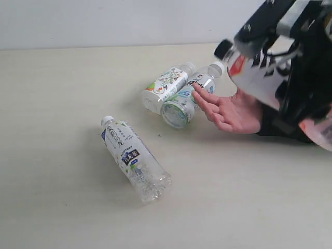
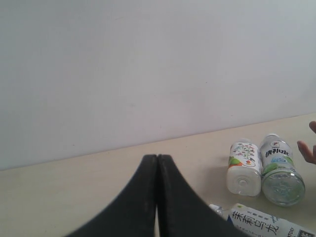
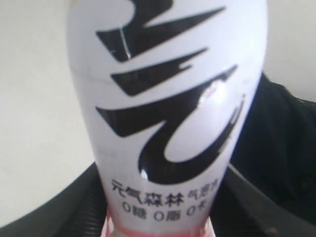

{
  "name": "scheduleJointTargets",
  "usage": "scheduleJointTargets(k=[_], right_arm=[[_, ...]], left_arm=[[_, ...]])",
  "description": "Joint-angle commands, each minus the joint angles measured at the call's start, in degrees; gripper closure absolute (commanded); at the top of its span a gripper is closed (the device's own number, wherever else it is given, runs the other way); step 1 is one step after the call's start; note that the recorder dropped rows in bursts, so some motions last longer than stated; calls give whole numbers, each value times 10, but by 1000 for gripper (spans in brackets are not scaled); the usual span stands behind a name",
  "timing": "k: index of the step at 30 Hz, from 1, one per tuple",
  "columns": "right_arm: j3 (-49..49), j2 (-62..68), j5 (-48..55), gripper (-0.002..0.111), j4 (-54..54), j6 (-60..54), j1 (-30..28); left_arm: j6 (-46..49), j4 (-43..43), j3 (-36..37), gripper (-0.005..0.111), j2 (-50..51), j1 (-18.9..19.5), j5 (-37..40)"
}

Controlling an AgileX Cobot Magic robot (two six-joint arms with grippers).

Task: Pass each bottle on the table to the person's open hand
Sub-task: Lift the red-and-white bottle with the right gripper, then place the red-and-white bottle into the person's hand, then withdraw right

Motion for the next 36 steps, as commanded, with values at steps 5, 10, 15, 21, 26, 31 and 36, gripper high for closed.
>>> scheduleJointTargets(k=[5, 10, 15, 21, 26, 31, 36], right_arm=[[-121, 75, -1, 108, 55, 106, -88], [-162, 159, -1, 108, 114, 102, -111], [-183, 224, -1, 108, 118, 103, -111], [-183, 276, -1, 108, 118, 106, -111], [-183, 307, -10, 108, 117, 108, -111], [-183, 322, -33, 108, 113, 108, -111], [-183, 338, -40, 96, 113, 109, -111]], left_arm=[[-2, 3, 2, 106, -4, 2, -1], [-2, 3, 2, 106, -4, 2, -1], [-2, 3, 2, 106, -4, 2, -1], [-2, 3, 2, 106, -4, 2, -1], [-2, 3, 2, 106, -4, 2, -1], [-2, 3, 2, 106, -4, 2, -1], [-2, 3, 2, 106, -4, 2, -1]])
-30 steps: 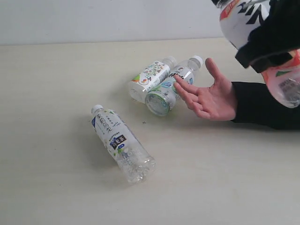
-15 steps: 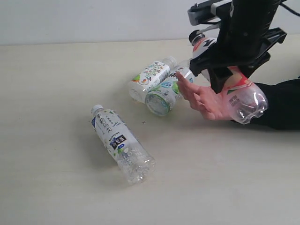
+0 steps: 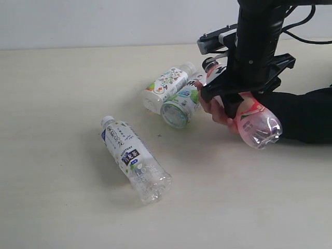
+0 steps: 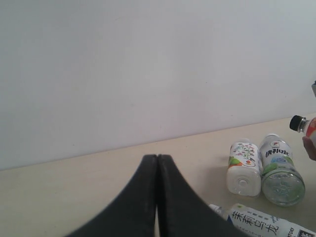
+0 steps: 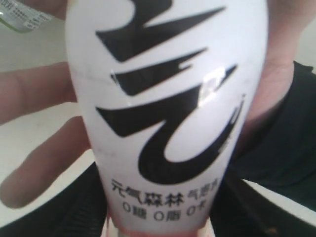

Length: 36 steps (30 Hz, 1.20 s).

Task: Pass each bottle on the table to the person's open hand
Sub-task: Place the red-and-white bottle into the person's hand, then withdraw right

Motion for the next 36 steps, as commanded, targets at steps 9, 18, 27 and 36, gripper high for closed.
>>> scheduleJointTargets(k=[9, 18, 27, 36], right_arm=[[-5, 14, -9, 46, -4, 3, -2], [-5, 6, -24, 12, -5, 3, -2], [-17, -85, 8, 13, -14, -9, -2], [130, -345, -63, 77, 25, -52, -2]], left_arm=[[-2, 3, 2, 106, -4, 2, -1], [-2, 3, 2, 106, -4, 2, -1], [-2, 3, 2, 106, -4, 2, -1], [-2, 3, 2, 106, -4, 2, -1]])
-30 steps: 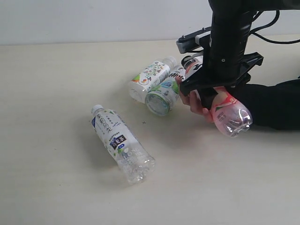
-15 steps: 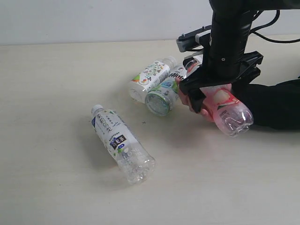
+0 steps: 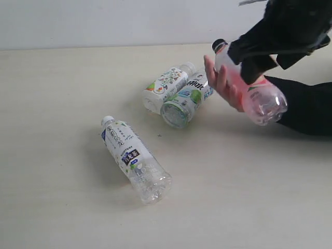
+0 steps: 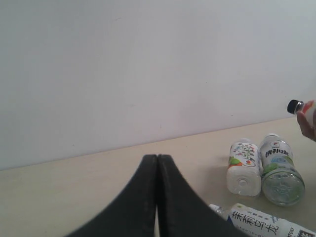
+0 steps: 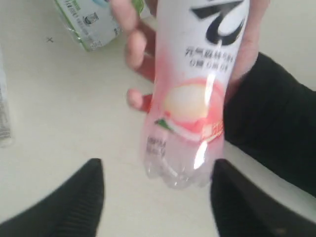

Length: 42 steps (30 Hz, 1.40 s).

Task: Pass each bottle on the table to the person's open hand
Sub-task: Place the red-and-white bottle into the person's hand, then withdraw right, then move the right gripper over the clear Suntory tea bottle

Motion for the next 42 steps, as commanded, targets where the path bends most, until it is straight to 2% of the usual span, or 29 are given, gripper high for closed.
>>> scheduleJointTargets(k=[1, 3, 9, 16, 22, 30, 42], right_arm=[[99, -162, -91, 89, 6, -13, -2], [148, -240, -155, 108, 5, -13, -2], [283, -416, -293, 108, -7, -14, -2], [384, -490, -317, 108, -36, -16, -2], [399, -509, -348, 108, -23, -18, -2], [454, -510, -440, 108, -6, -4, -2], [454, -510, -455, 108, 12, -2, -2]], left_arm=[[-2, 3, 2, 106, -4, 2, -1], [-2, 3, 2, 106, -4, 2, -1], [-2, 3, 2, 106, -4, 2, -1], [-2, 3, 2, 106, -4, 2, -1], [-2, 3, 2, 106, -4, 2, -1], [-2, 3, 2, 106, -4, 2, -1], [-2, 3, 2, 106, -4, 2, -1]])
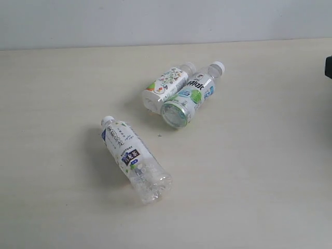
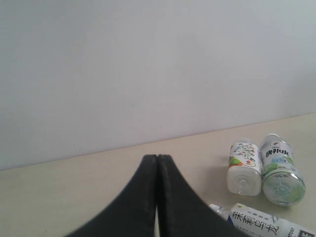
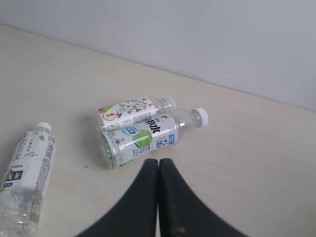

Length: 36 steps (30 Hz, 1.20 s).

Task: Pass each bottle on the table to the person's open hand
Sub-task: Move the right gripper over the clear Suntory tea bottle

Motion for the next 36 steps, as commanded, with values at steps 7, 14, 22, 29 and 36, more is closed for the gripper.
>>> scheduleJointTargets(k=[7, 14, 22, 29, 36], right_arm=[[3, -1, -10, 108, 21, 3, -2], [3, -23, -20, 108, 34, 1, -2], [7, -155, -10, 108, 0, -2, -2], [20, -155, -29, 108, -1, -1, -2], [20, -155, -76, 108, -11, -2, -2]], left_arm=[[-2, 3, 2, 106, -4, 2, -1], [-2, 3, 2, 106, -4, 2, -1], [-2, 3, 2, 106, -4, 2, -1], [-2, 3, 2, 106, -4, 2, -1], [-2, 3, 2, 106, -4, 2, -1]])
